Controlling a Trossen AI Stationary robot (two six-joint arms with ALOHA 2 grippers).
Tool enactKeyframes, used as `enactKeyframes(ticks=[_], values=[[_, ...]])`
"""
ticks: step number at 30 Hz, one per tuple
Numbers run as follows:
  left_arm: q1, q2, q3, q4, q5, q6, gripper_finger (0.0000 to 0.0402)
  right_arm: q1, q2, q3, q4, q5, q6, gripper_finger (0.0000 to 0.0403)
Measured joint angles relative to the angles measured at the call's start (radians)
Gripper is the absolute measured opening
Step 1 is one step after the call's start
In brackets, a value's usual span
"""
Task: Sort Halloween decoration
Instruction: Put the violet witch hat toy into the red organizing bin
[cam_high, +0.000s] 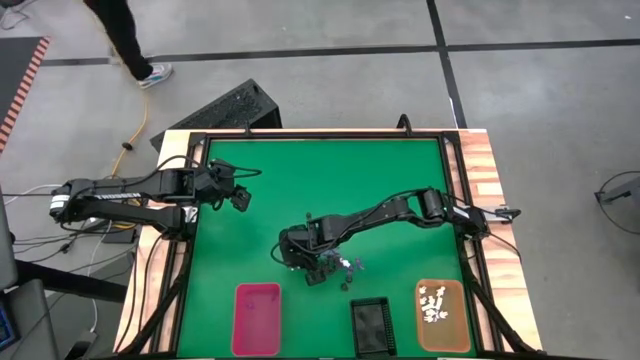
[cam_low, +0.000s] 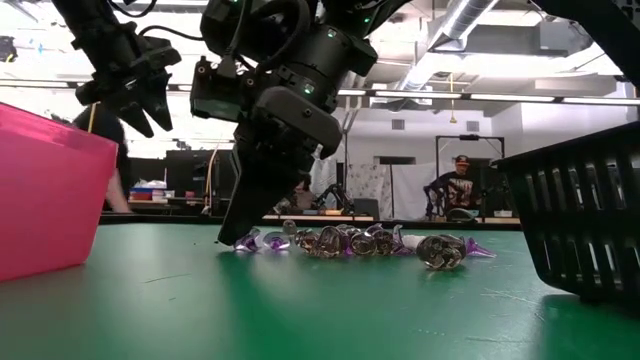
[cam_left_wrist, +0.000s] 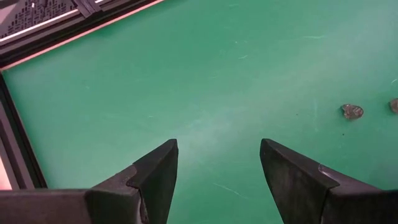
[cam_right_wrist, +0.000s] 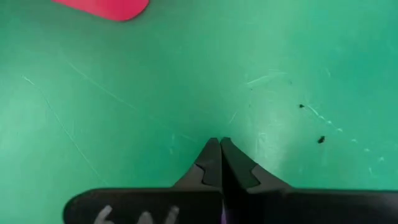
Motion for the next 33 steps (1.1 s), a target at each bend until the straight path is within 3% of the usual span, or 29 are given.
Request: enactKeyframes(ticks=[13, 20, 28, 33], values=[[0.0, 0.0, 0.0, -0.002, 0.002, 0.0, 0.0219, 0.031, 0.002, 0.208, 0.015, 0.001, -0.001, 0.0014], [0.0, 0.0, 0.0, -0.005, 0.003, -0.001, 0.0219, 0.08, 0.002, 0.232, 0.099, 0.003, -0.006, 0.0018], [0.0, 0.0, 0.0, -0.021, 0.03, -0.001, 0.0219, 0.04, -0.002, 0.226, 0.021, 0.021, 0.014, 0.0104], [0.0, 0.0, 0.0, -0.021, 0.037, 0.02, 0.0219, -0.028, -0.006, 0.226, -0.02, -0.225, 0.014, 0.0135]])
